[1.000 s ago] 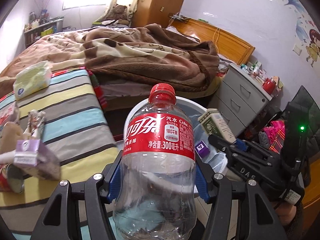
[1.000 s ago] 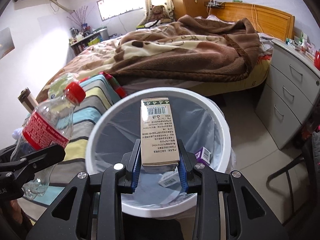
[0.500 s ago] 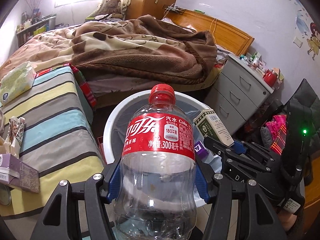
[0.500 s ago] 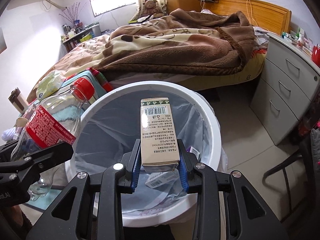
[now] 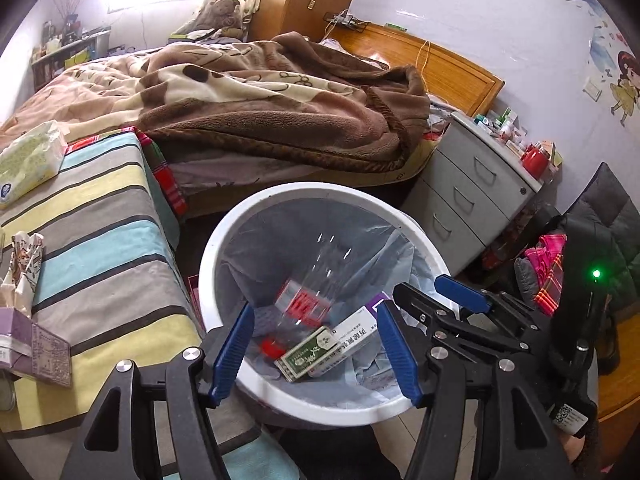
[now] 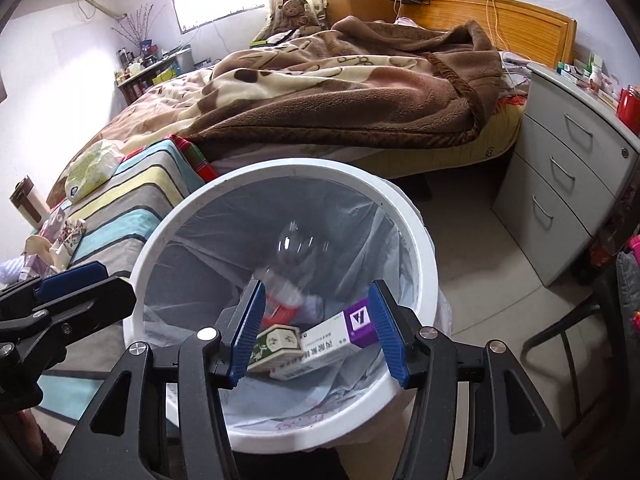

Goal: Collect trash
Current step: 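Open the left gripper to drop the bottle while the right gripper releases the beige box, then move both open grippers back over the remaining items on the bedspread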

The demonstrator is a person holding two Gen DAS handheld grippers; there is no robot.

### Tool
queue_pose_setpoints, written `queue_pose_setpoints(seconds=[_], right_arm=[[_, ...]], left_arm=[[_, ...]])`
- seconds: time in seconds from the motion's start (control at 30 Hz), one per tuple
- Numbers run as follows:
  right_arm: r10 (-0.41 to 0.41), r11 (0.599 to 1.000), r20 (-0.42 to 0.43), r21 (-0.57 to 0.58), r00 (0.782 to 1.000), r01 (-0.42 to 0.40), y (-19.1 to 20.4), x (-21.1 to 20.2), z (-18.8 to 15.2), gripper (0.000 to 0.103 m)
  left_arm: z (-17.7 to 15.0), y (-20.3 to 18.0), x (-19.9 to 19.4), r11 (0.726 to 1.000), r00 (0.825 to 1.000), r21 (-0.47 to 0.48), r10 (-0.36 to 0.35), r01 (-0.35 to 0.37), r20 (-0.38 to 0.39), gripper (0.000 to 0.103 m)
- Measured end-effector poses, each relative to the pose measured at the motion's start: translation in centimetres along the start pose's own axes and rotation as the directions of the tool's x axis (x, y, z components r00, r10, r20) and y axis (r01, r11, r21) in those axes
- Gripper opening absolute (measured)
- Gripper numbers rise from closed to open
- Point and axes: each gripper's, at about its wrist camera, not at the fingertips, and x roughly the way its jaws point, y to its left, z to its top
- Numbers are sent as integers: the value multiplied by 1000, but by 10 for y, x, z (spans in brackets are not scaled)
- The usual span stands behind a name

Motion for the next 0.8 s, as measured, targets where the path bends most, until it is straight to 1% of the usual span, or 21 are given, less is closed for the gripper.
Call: queue_pose_setpoints(seconds=[0.07, 0.3, 0.4, 0.5, 0.6, 0.73, 0.8], right_arm=[[6, 1000, 10, 2, 1000, -6, 2, -3, 0, 55], [28, 1000, 42, -8, 999, -28, 15, -12, 1, 55], [40, 999, 52, -16, 998, -39, 23, -16, 1, 55], [57, 998, 64, -22, 996, -56, 30, -19, 0, 55], [75, 997, 74, -35, 994, -73, 39, -22, -1, 55], [94, 995, 78, -54, 993, -90, 49, -23, -2, 56], [105, 993, 81, -61, 991, -100, 55, -24, -3, 56]], left_arm=[[-1, 1, -4, 1000, 1000, -1, 1, -1, 5, 64], [-8, 13, -26, 999, 998, -16, 50, -50, 31, 64], [-13, 22, -36, 998, 998, -37, 48, -47, 43, 64], [-17, 26, -49, 996, 994, -28, 86, -85, 64, 64], [-22, 34, -63, 993, 990, -43, 113, -110, 86, 64], [-28, 46, -79, 990, 986, -62, 131, -125, 107, 64], [-32, 50, -86, 987, 980, -64, 157, -151, 119, 64]])
